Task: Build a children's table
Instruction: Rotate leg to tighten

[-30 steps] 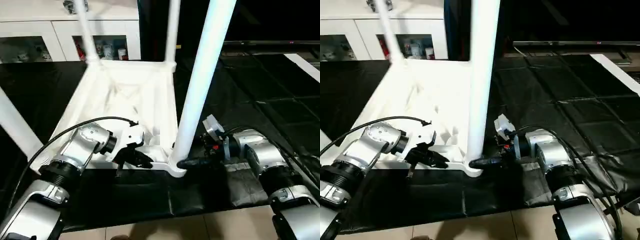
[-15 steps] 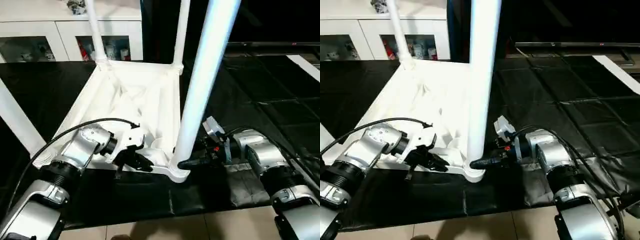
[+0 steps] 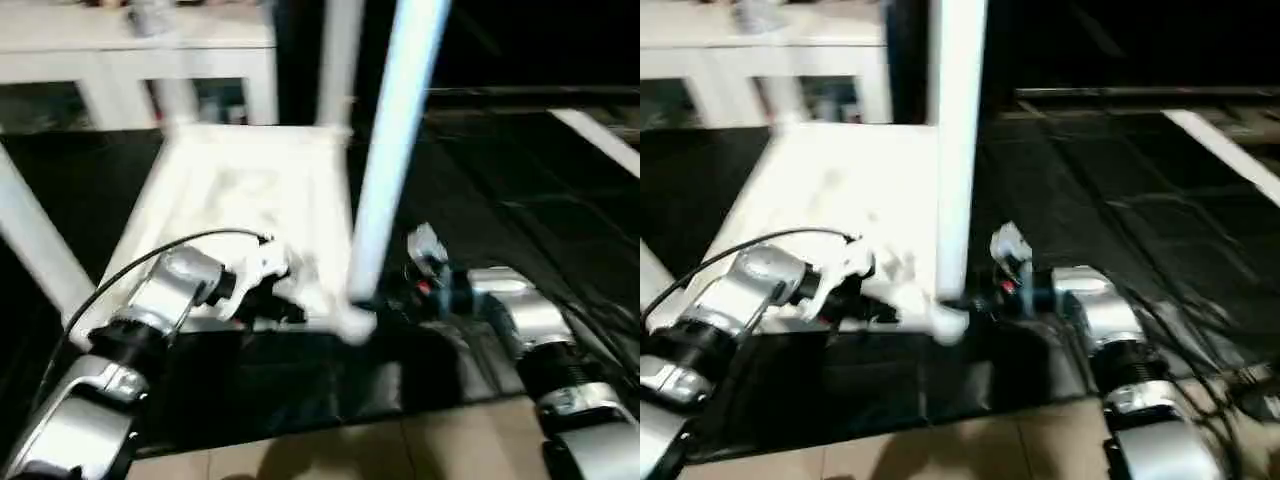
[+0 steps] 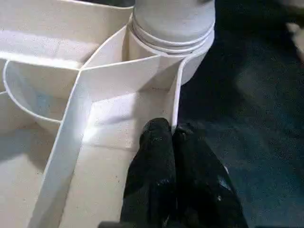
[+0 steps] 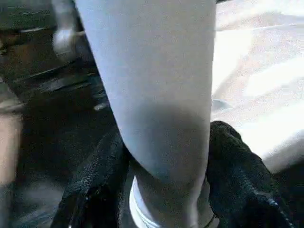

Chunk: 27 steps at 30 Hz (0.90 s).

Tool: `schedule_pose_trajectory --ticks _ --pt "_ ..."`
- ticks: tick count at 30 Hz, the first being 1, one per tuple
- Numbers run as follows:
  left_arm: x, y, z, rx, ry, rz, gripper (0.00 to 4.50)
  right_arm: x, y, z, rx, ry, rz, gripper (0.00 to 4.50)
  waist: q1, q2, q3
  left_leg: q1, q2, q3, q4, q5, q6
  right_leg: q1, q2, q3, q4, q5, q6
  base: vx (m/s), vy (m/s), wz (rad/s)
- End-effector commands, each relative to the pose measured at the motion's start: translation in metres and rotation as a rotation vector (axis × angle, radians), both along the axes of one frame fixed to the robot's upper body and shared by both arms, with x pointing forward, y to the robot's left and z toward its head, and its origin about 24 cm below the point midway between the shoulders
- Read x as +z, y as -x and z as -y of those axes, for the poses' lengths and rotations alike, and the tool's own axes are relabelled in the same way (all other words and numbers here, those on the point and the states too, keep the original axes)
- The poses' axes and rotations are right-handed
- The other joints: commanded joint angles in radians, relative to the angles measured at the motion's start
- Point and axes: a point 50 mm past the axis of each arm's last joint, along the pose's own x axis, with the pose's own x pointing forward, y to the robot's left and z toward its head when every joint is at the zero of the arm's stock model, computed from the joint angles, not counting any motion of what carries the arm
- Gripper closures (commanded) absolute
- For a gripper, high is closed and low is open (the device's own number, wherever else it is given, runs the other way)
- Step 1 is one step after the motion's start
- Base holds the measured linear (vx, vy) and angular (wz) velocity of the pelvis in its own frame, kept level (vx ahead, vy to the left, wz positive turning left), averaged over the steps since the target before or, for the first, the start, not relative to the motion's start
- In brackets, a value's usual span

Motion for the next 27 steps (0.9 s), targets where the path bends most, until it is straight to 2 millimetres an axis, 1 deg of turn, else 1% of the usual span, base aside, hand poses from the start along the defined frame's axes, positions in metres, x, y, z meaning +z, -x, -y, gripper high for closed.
schedule_pose_trajectory --ticks 1,2,3,4,5,6,7,8,9,10,11,12,14,15,16,17,18,19,21,22,23,24,25,27 --pt "0.012 -0.012 0.033 0.097 0.08 0.05 4.5 -0.017 -0.002 -0.04 -0.089 0.046 -0.085 2.51 -0.005 0.0 -0.052 0.001 -0.009 0.001 -0.071 -0.326 -0.011 0.042 -0.046 0.023 -0.106 -0.62 -0.08 0.0 0.0 0.0" --pt "0.012 -0.012 0.033 0.098 0.08 0.05 4.5 -0.017 -0.002 -0.04 -0.09 0.046 -0.085 2.51 -0.014 -0.003 -0.05 -0.003 -0.014 -0.003 -0.069 -0.333 -0.015 0.045 -0.047 0.014 -0.111 -0.661 -0.062 0.0 0.0 0.0" --pt "0.013 -0.016 0.04 0.161 0.097 0.057 4.5 -0.018 -0.006 -0.052 -0.171 0.059 -0.087 2.52 -0.021 0.0 -0.052 0.0 -0.018 -0.004 -0.065 -0.347 -0.011 0.043 -0.047 0.006 -0.122 -0.692 -0.041 0.0 0.0 0.0" --pt "0.013 -0.018 0.043 0.189 0.103 0.058 4.5 -0.018 -0.008 -0.056 -0.211 0.064 -0.091 2.52 -0.032 0.004 -0.053 0.002 -0.017 -0.007 -0.066 -0.357 -0.008 0.043 -0.047 -0.001 -0.127 -0.688 -0.038 0.0 0.0 0.0" --pt "0.015 -0.021 0.046 0.232 0.115 0.068 4.5 -0.019 -0.012 -0.06 -0.266 0.07 -0.093 2.53 -0.035 0.007 -0.054 0.001 -0.016 -0.01 -0.067 -0.36 -0.006 0.047 -0.048 -0.003 -0.128 -0.674 -0.041 0.0 0.0 0.0" --pt "0.015 -0.022 0.048 0.26 0.122 0.074 4.5 -0.019 -0.014 -0.063 -0.301 0.074 -0.095 2.53 -0.043 0.011 -0.055 -0.006 -0.011 -0.015 -0.074 -0.369 -0.004 0.053 -0.046 -0.007 -0.124 -0.621 -0.053 0.0 0.0 0.0" --pt "0.016 -0.023 0.049 0.277 0.127 0.078 4.5 -0.019 -0.015 -0.065 -0.32 0.077 -0.095 2.54 -0.05 0.016 -0.053 -0.002 -0.007 -0.02 -0.077 -0.406 0.001 0.051 -0.045 -0.017 -0.13 -0.608 -0.058 0.0 0.0 0.0" --pt "0.017 -0.025 0.054 0.316 0.143 0.082 4.5 -0.02 -0.018 -0.068 -0.387 0.098 -0.105 2.54 -0.054 0.017 -0.053 0.002 -0.007 -0.021 -0.076 -0.425 0.003 0.05 -0.046 -0.019 -0.132 -0.6 -0.062 0.0 0.0 0.0" --pt "0.017 -0.026 0.055 0.329 0.149 0.082 4.5 -0.02 -0.019 -0.069 -0.41 0.108 -0.109 2.54 -0.059 0.016 -0.055 0.005 -0.007 -0.023 -0.077 -0.438 0.006 0.052 -0.047 -0.021 -0.133 -0.571 -0.076 0.0 0.0 0.0" --pt "0.017 -0.025 0.056 0.329 0.148 0.082 4.5 -0.02 -0.02 -0.069 -0.423 0.105 -0.11 2.55 -0.06 0.015 -0.054 0.005 -0.007 -0.022 -0.078 -0.441 0.011 0.05 -0.047 -0.018 -0.131 -0.55 -0.087 0.0 0.0 0.0" --pt "0.017 -0.025 0.057 0.326 0.146 0.083 4.5 -0.019 -0.021 -0.07 -0.443 0.099 -0.113 2.55 -0.061 0.015 -0.054 0.006 -0.007 -0.021 -0.079 -0.441 0.015 0.05 -0.046 -0.016 -0.131 -0.543 -0.09 0.0 0.0 0.0" --pt "0.017 -0.024 0.057 0.322 0.145 0.084 4.5 -0.019 -0.021 -0.07 -0.446 0.095 -0.112 2.55 -0.061 0.015 -0.055 0.004 -0.007 -0.02 -0.08 -0.434 0.018 0.05 -0.047 -0.01 -0.127 -0.522 -0.102 0.0 0.0 0.0" --pt "0.017 -0.023 0.057 0.325 0.142 0.083 4.5 -0.018 -0.022 -0.07 -0.458 0.085 -0.108 2.55 -0.06 0.015 -0.055 0.001 -0.005 -0.019 -0.083 -0.429 0.021 0.051 -0.047 -0.005 -0.121 -0.498 -0.116 0.0 0.0 0.0" --pt "0.016 -0.023 0.056 0.326 0.14 0.083 4.5 -0.017 -0.021 -0.07 -0.455 0.064 -0.115 2.0 -0.059 0.016 -0.056 0.001 -0.005 -0.017 -0.083 -0.416 0.022 0.051 -0.048 0.0 -0.117 -0.477 -0.128 0.0 0.0 0.0" --pt "0.015 -0.023 0.055 0.331 0.133 0.085 4.5 -0.017 -0.022 -0.07 -0.464 0.054 -0.117 1.86 -0.057 0.015 -0.057 0.001 -0.005 -0.015 -0.082 -0.4 0.023 0.052 -0.049 0.004 -0.114 -0.456 -0.14 0.0 0.0 0.0" --pt "0.014 -0.022 0.054 0.334 0.125 0.087 4.5 -0.017 -0.022 -0.071 -0.472 0.054 -0.115 1.86 -0.057 0.015 -0.058 0.0 -0.004 -0.014 -0.083 -0.391 0.024 0.052 -0.048 0.006 -0.112 -0.443 -0.147 0.0 0.0 0.0" --pt "0.014 -0.022 0.053 0.337 0.121 0.089 4.5 -0.017 -0.023 -0.07 -0.478 0.057 -0.112 1.79 -0.053 0.014 -0.06 -0.001 -0.005 -0.011 -0.081 -0.368 0.025 0.052 -0.05 0.01 -0.109 -0.423 -0.159 0.0 0.0 0.0" --pt "0.013 -0.022 0.053 0.339 0.12 0.089 4.5 -0.017 -0.023 -0.07 -0.482 0.059 -0.111 1.68 -0.049 0.014 -0.06 -0.001 -0.004 -0.008 -0.081 -0.343 0.024 0.052 -0.05 0.013 -0.104 -0.399 -0.169 0.0 0.0 0.0" --pt "0.012 -0.022 0.049 0.35 0.115 0.093 4.5 -0.018 -0.025 -0.069 -0.513 0.083 -0.102 1.48 -0.046 0.011 -0.06 -0.002 -0.004 -0.005 -0.08 -0.321 0.025 0.052 -0.048 0.016 -0.098 -0.378 -0.182 0.0 0.0 0.0" --pt "0.012 -0.022 0.049 0.351 0.114 0.093 4.5 -0.018 -0.025 -0.069 -0.514 0.078 -0.102 1.42 -0.045 0.012 -0.063 -0.003 -0.003 -0.006 -0.08 -0.305 0.025 0.055 -0.049 0.017 -0.094 -0.361 -0.187 0.0 0.0 0.0" --pt "0.013 -0.022 0.047 0.353 0.112 0.095 4.5 -0.016 -0.025 -0.068 -0.513 0.062 -0.101 1.32 -0.044 0.01 -0.064 -0.003 -0.003 -0.004 -0.079 -0.297 0.027 0.055 -0.048 0.018 -0.094 -0.351 -0.189 0.0 0.0 0.0" --pt "0.013 -0.022 0.045 0.357 0.11 0.1 4.5 -0.015 -0.026 -0.067 -0.515 0.07 -0.06 1.32 -0.043 0.008 -0.065 -0.004 -0.003 -0.002 -0.079 -0.279 0.032 0.056 -0.048 0.019 -0.093 -0.338 -0.193 0.0 0.0 0.0" --pt "0.014 -0.023 0.041 0.364 0.109 0.104 4.5 -0.013 -0.025 -0.064 -0.496 0.074 -0.034 1.12 -0.04 0.006 -0.066 -0.005 -0.004 0.0 -0.077 -0.261 0.035 0.056 -0.049 0.019 -0.092 -0.333 -0.193 0.0 0.0 0.0" --pt "0.015 -0.024 0.038 0.371 0.107 0.11 4.5 -0.012 -0.026 -0.061 -0.487 0.078 -0.005 0.98 -0.038 0.007 -0.068 -0.008 -0.004 0.001 -0.076 -0.23 0.041 0.059 -0.048 0.02 -0.088 -0.313 -0.196 0.0 0.0 0.0"
